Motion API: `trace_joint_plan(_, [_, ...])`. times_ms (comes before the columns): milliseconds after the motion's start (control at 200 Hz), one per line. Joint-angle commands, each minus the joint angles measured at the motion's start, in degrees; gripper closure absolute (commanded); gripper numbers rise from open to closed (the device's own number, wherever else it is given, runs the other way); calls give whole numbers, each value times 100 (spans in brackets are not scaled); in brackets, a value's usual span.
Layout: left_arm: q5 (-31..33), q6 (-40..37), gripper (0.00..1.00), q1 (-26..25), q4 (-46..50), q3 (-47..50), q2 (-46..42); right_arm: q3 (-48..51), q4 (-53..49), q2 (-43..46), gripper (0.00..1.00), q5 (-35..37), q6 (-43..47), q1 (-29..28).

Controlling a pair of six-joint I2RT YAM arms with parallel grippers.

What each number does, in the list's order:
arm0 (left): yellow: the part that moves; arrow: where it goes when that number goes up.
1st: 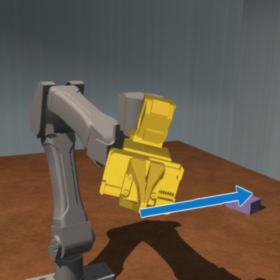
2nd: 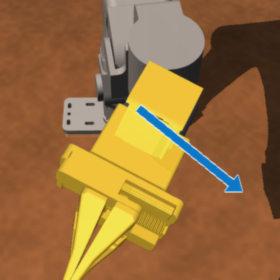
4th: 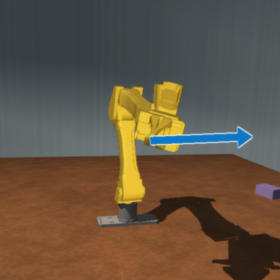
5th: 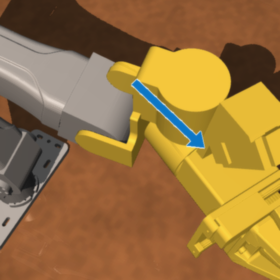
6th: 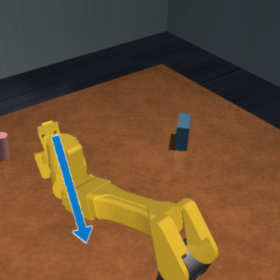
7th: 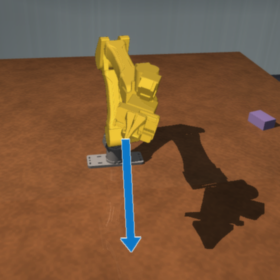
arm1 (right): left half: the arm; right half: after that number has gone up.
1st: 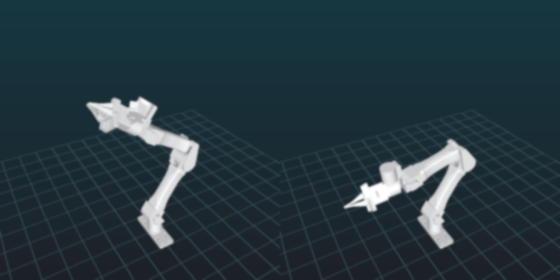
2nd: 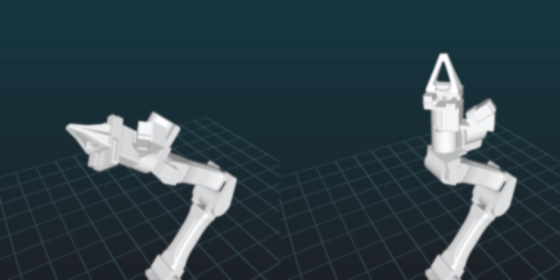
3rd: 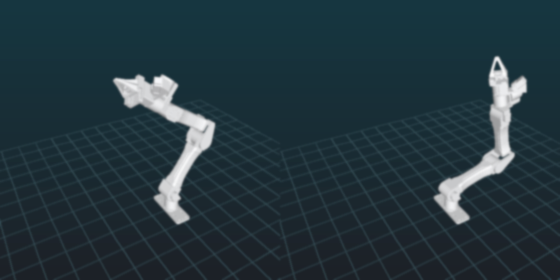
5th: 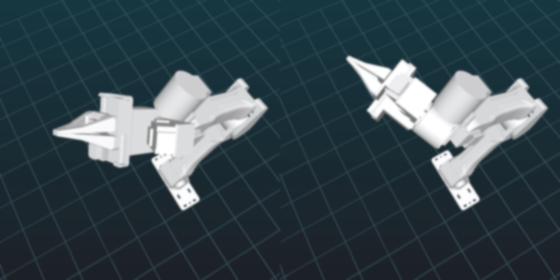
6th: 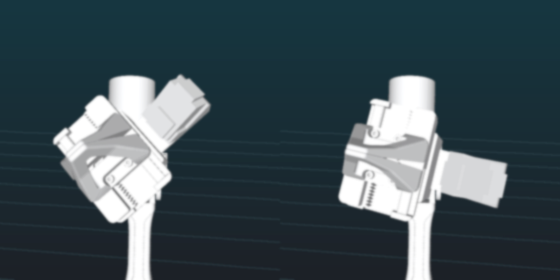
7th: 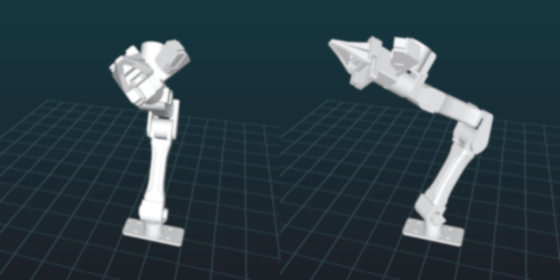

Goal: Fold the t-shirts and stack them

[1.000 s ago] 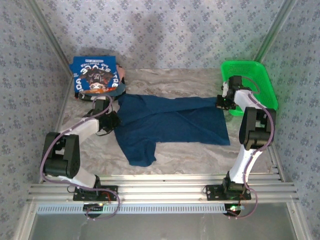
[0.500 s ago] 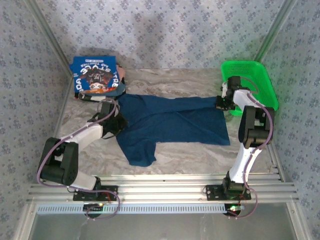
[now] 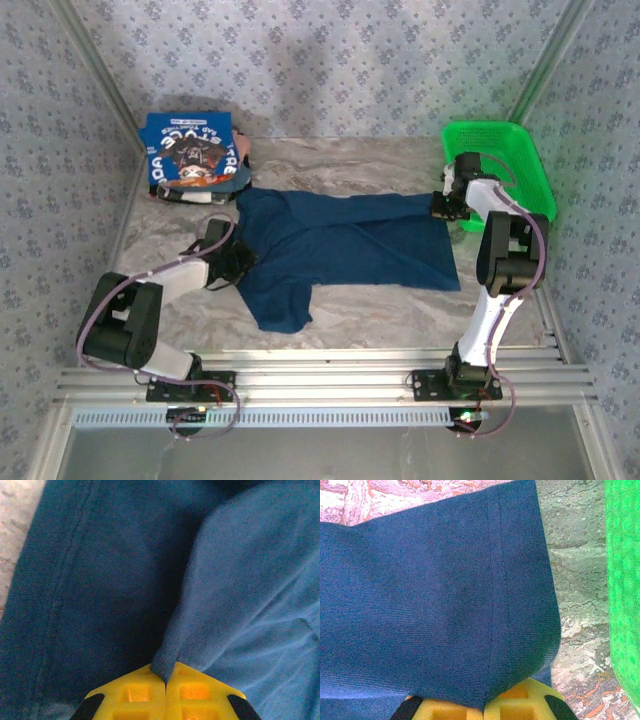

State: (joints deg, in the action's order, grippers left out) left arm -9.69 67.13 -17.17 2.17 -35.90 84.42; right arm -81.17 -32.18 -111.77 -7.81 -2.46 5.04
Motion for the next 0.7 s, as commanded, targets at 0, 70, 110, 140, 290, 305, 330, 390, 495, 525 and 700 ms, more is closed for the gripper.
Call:
trace_joint_plan(0, [-79, 159, 100, -23, -235, 83, 215, -163, -157, -109, 100, 136, 44, -27])
trace_joint_plan(70, [-85, 170, 100, -20, -259, 83, 335, -165, -165, -113, 100, 130, 35, -28])
trace_joint_plan(110, [-85, 181, 100, -23, -257, 75, 388, -166, -174, -110, 100, 147, 35, -29])
trace_joint_plan(140, [-85, 209, 100, -22, -253, 68, 414, -167, -174, -109, 100, 156, 35, -29])
trace_joint_plan(290, [-190, -9, 67, -41, -289, -94, -8, -152, -200, -47, 89, 167, 35, -29])
trace_joint_plan(305, [-165, -71, 64, -44, -217, -148, -109, -139, -200, -28, 86, 159, 35, -29])
trace_joint_plan(330, [-107, -196, 59, -45, -72, -222, -295, -138, -201, -6, 82, 132, 34, -26])
trace_joint_plan(390, [163, -460, 48, -34, 348, -473, -781, -144, -198, 106, 73, 40, 27, -29])
trace_joint_plan(495, [417, -657, 34, 277, 952, -926, -1234, -202, -172, 322, 53, -170, 18, -47])
trace_joint_plan(525, [300, -678, 33, 445, 1025, -1049, -1184, -245, -200, 376, 49, -261, 17, -33])
trace_joint_plan(700, [-141, -1135, 32, 915, 755, -1785, -196, -374, -201, 817, 33, -1278, -99, -107])
